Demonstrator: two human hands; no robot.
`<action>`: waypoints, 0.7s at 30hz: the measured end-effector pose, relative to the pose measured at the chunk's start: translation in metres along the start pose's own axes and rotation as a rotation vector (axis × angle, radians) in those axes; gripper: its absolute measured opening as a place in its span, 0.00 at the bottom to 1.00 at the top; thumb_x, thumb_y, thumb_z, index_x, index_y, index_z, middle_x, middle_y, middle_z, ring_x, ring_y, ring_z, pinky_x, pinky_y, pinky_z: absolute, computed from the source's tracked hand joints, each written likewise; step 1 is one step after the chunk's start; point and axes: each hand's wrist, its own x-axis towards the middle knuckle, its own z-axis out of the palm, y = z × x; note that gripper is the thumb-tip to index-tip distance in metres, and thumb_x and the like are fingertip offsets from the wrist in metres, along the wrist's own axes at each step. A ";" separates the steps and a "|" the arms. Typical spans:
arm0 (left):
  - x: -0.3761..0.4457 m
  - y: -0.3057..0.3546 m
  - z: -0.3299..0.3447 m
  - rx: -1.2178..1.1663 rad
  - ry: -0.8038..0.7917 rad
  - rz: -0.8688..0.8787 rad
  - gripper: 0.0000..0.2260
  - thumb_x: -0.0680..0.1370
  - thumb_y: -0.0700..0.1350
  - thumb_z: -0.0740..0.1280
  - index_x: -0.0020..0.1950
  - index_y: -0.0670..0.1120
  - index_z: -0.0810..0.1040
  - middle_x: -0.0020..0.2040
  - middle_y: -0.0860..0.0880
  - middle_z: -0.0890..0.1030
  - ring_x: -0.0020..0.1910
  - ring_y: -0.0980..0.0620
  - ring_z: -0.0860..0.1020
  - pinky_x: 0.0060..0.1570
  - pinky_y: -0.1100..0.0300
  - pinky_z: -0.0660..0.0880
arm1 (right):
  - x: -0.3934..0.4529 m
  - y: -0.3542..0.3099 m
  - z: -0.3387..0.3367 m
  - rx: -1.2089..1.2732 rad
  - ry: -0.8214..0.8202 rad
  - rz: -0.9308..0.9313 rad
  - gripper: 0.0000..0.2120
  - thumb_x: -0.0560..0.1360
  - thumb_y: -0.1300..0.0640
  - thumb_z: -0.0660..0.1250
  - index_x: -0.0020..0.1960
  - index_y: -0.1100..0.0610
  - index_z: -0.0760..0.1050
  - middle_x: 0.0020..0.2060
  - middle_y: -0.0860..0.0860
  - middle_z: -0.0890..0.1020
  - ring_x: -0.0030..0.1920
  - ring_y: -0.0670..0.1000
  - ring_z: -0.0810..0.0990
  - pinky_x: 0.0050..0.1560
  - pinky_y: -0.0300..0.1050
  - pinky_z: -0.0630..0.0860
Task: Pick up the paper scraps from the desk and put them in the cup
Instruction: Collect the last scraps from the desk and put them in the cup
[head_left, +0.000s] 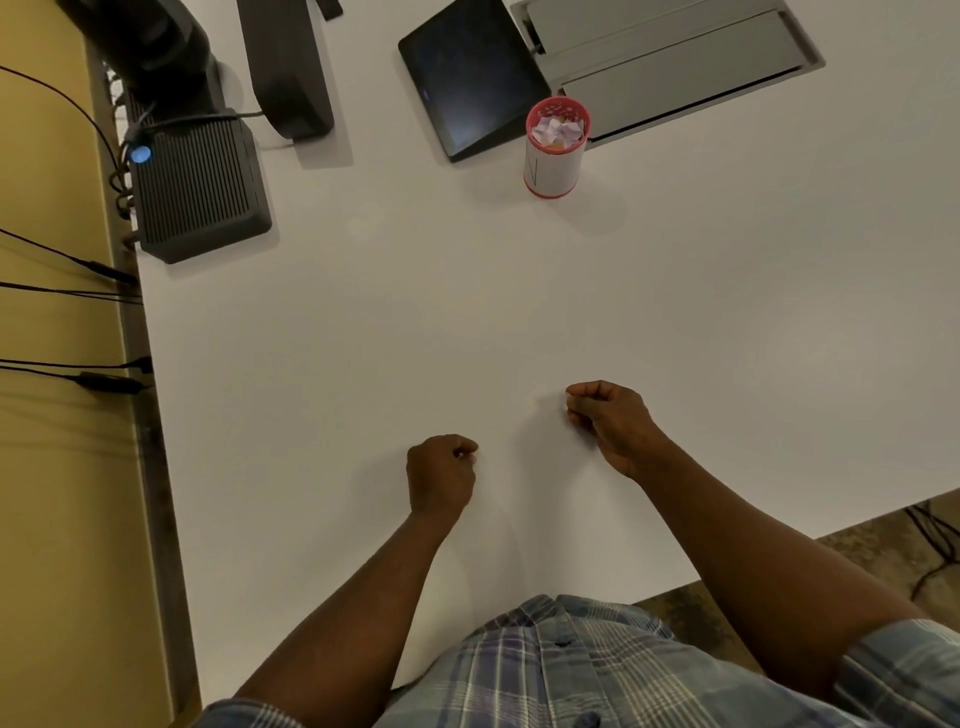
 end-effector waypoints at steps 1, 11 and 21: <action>0.006 0.005 -0.003 -0.064 -0.031 -0.039 0.05 0.71 0.36 0.73 0.45 0.44 0.85 0.44 0.47 0.85 0.42 0.57 0.80 0.44 0.72 0.73 | 0.001 -0.003 0.001 0.025 -0.008 0.004 0.06 0.74 0.69 0.68 0.45 0.60 0.79 0.37 0.53 0.80 0.36 0.48 0.78 0.40 0.37 0.77; 0.086 0.080 -0.025 -0.701 -0.159 -0.314 0.08 0.67 0.35 0.76 0.38 0.48 0.84 0.41 0.49 0.86 0.45 0.53 0.84 0.55 0.58 0.78 | 0.043 -0.103 0.016 0.326 -0.063 -0.149 0.09 0.74 0.73 0.64 0.43 0.61 0.77 0.37 0.54 0.79 0.38 0.47 0.79 0.38 0.34 0.78; 0.160 0.147 -0.043 -0.866 -0.168 -0.251 0.08 0.68 0.31 0.73 0.39 0.43 0.83 0.39 0.46 0.85 0.44 0.51 0.84 0.51 0.59 0.79 | 0.120 -0.279 0.070 -0.609 0.281 -0.780 0.07 0.74 0.63 0.65 0.47 0.56 0.80 0.45 0.49 0.83 0.47 0.46 0.82 0.47 0.36 0.78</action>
